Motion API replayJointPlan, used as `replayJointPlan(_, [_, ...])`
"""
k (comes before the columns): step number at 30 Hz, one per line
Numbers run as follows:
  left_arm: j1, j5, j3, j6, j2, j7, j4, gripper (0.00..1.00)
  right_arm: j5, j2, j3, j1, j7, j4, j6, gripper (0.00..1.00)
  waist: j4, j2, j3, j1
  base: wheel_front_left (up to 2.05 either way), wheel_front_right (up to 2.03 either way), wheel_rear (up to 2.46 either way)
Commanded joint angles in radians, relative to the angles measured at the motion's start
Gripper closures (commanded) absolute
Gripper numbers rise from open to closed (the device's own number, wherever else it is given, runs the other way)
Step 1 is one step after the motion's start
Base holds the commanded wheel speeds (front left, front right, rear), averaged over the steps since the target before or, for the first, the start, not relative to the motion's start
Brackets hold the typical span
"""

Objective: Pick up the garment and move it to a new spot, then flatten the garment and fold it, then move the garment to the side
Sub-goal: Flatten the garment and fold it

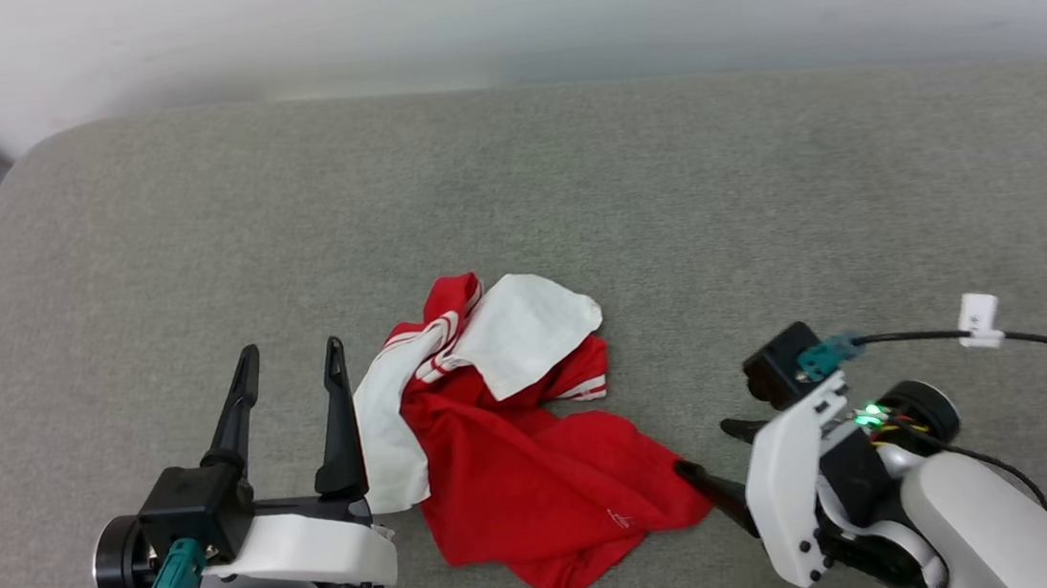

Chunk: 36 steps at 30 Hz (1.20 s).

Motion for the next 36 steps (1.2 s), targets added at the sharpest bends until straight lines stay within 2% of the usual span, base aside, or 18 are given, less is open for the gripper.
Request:
replayJointPlan(1, [-0.013,0.005,-0.001,-0.004,-0.006,-0.004,0.001,0.00,0.017,-0.006,0.025,-0.033,0.011,0.013,0.000,0.00,0.024,0.0000,0.020,0.0000,0.00,0.00,0.00])
replayJointPlan(8, [-0.028,0.003,-0.003,-0.023,-0.035,-0.008,0.025,0.00,0.090,-0.024,0.206,-0.153,0.090,0.149,0.000,0.00,0.057,0.0000,0.048,0.0000,0.00,0.00,0.00])
replayJointPlan(13, [-0.034,0.003,-0.001,-0.038,-0.052,-0.009,0.047,0.00,0.133,-0.020,0.264,-0.158,0.156,0.281,-0.001,0.00,0.066,0.0000,0.054,0.0000,0.00,0.00,0.00])
replayJointPlan(14, [-0.033,0.002,0.002,-0.038,-0.054,-0.010,0.050,0.00,0.140,-0.016,0.270,-0.161,0.160,0.296,-0.001,0.45,0.065,0.0000,0.053,0.0000,0.00,0.00,0.00])
replayJointPlan(15, [-0.031,0.002,0.004,-0.040,-0.054,-0.010,0.053,0.00,0.146,-0.012,0.274,-0.165,0.152,0.302,-0.001,0.85,0.063,0.0000,0.052,0.0000,0.00,0.00,0.00])
replayJointPlan(16, [-0.027,0.004,0.007,-0.041,-0.055,-0.010,0.056,0.00,0.152,-0.009,0.276,-0.171,0.145,0.305,-0.001,1.00,0.060,0.0000,0.049,0.0000,0.00,0.00,0.00])
replayJointPlan(20, [-0.016,0.009,0.012,-0.045,-0.053,-0.010,0.062,0.00,0.165,-0.011,0.249,-0.212,0.087,0.278,-0.001,1.00,0.038,0.0000,0.033,0.0000,0.00,0.00,0.00])
replayJointPlan(25, [-0.003,0.008,0.015,-0.050,-0.043,-0.008,0.062,0.00,0.150,-0.040,0.158,-0.201,0.011,0.205,0.000,1.00,-0.003,0.0000,0.006,0.0000,0.00,0.00,0.00])
replayJointPlan(32, [0.024,0.003,0.018,-0.045,-0.026,-0.003,0.061,0.00,0.089,-0.094,-0.095,0.005,-0.013,0.081,0.000,1.00,-0.062,0.0000,-0.030,0.0000,0.00,0.00,0.00])
replayJointPlan(36, [0.043,-0.005,0.019,-0.041,-0.019,0.006,0.057,0.00,0.037,-0.064,-0.278,0.200,0.018,0.003,0.000,1.00,-0.097,0.0000,-0.050,0.0000,0.00,0.00,0.00])
